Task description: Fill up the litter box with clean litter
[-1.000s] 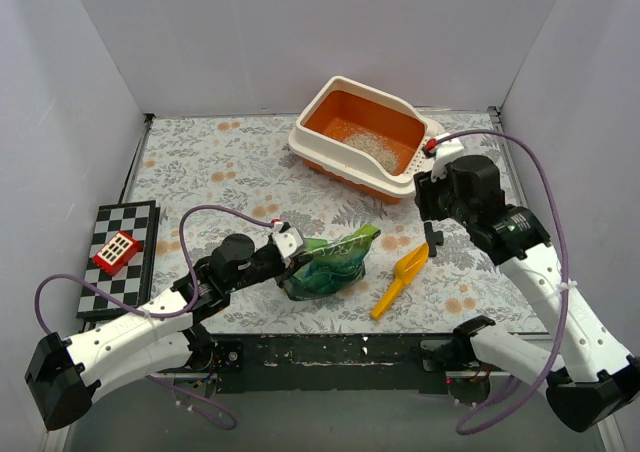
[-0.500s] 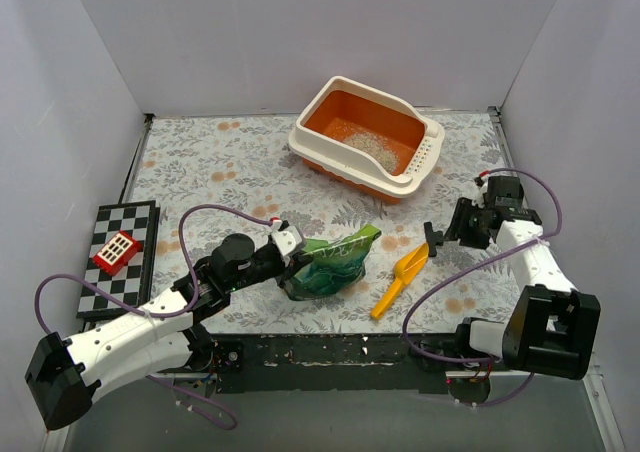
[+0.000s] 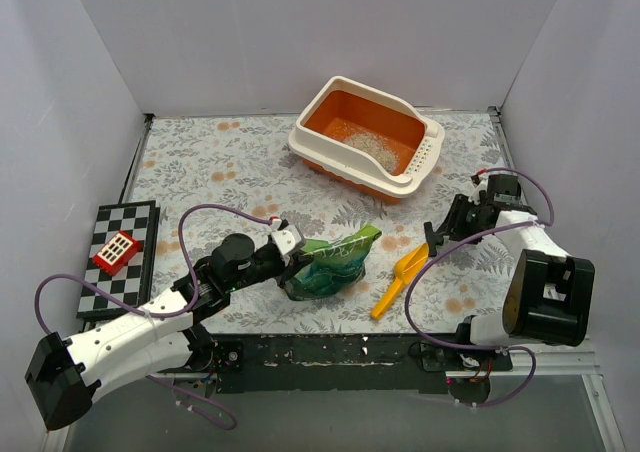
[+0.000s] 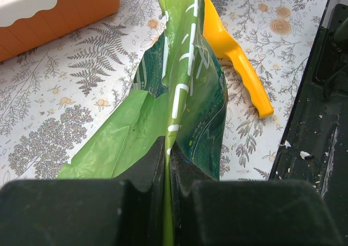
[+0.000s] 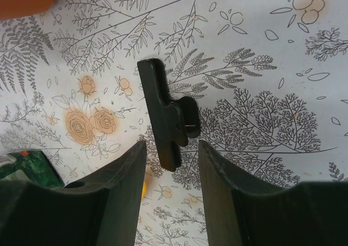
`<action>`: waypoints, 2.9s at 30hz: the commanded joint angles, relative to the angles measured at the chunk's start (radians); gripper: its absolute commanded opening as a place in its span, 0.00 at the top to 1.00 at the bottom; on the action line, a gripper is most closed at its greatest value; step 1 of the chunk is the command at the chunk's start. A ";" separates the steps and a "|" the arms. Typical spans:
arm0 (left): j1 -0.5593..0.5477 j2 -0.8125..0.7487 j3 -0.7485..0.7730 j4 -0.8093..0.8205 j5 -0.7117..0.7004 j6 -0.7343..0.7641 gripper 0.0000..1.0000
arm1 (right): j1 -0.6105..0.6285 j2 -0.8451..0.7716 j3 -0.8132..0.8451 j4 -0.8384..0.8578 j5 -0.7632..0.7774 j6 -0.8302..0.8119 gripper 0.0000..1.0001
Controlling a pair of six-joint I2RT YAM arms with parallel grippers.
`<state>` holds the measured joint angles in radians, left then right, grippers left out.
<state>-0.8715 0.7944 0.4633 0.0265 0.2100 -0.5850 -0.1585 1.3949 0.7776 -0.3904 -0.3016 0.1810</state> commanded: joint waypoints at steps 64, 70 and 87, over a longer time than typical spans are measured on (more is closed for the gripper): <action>0.019 0.431 0.907 -0.358 0.060 -0.470 0.55 | 0.335 -0.468 0.408 0.028 -0.294 0.127 0.99; 0.210 0.485 0.804 0.025 0.358 -0.774 0.59 | 0.364 -0.473 0.434 0.070 -0.372 0.183 0.99; 0.305 0.506 0.670 0.329 0.513 -0.974 0.59 | 0.557 -0.395 0.428 0.222 -0.351 0.314 0.99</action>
<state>-0.5713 1.3354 1.1515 0.2943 0.6952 -1.5364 0.3588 0.9867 1.1679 -0.2554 -0.6796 0.4667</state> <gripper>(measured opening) 0.410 0.036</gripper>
